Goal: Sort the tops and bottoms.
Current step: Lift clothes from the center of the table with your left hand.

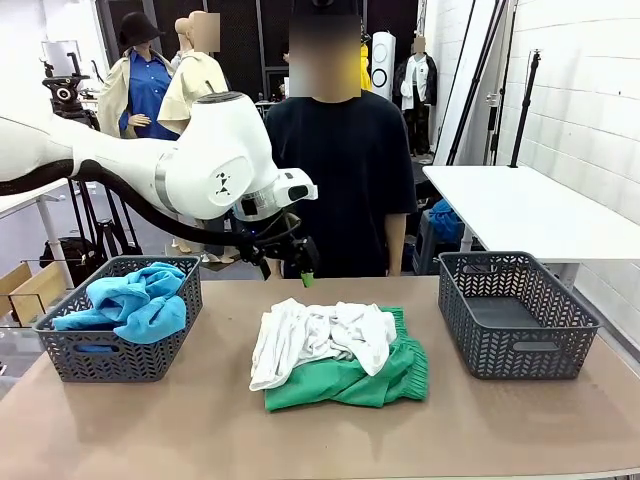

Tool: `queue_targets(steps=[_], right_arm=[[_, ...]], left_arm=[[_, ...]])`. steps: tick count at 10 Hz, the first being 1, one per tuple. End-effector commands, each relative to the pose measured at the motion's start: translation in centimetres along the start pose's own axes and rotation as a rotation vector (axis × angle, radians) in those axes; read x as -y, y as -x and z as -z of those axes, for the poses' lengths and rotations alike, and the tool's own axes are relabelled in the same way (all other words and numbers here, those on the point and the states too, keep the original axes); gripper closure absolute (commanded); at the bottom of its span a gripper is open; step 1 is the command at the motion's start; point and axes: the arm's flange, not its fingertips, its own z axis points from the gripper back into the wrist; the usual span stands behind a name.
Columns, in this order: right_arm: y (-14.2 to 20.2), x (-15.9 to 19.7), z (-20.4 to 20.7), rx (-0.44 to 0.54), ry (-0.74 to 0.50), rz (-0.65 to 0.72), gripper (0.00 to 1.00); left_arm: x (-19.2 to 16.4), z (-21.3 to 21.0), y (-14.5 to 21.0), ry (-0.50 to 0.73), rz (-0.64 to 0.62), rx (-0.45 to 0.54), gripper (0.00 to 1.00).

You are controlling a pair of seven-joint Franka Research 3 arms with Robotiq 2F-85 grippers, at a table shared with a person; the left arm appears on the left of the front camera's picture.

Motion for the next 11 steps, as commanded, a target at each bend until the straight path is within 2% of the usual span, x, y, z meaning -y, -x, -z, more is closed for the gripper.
queue_targets(steps=[1, 2, 3, 6, 11], right_arm=[[0.1, 0.1, 0.0, 0.001, -0.003, -0.004, 0.0], [0.1, 0.1, 0.0, 0.001, -0.003, -0.004, 0.0], [0.1, 0.1, 0.0, 0.001, -0.003, -0.004, 0.0], [0.1, 0.1, 0.0, 0.001, -0.003, -0.004, 0.0], [0.1, 0.1, 0.0, 0.001, -0.003, -0.004, 0.0]], left_arm=[[0.1, -0.3, -0.3, 0.007, -0.013, 0.027, 0.0], [0.0, 0.0, 0.0, 0.0, 0.0, 0.0, 0.0], [0.6, 2.7, 0.3, -0.081, -0.012, -0.045, 0.0], [1.2, 6.4, 1.0, -0.149, -0.038, -0.082, 0.0], [1.6, 11.7, 2.0, -0.138, -0.065, -0.101, 0.0]])
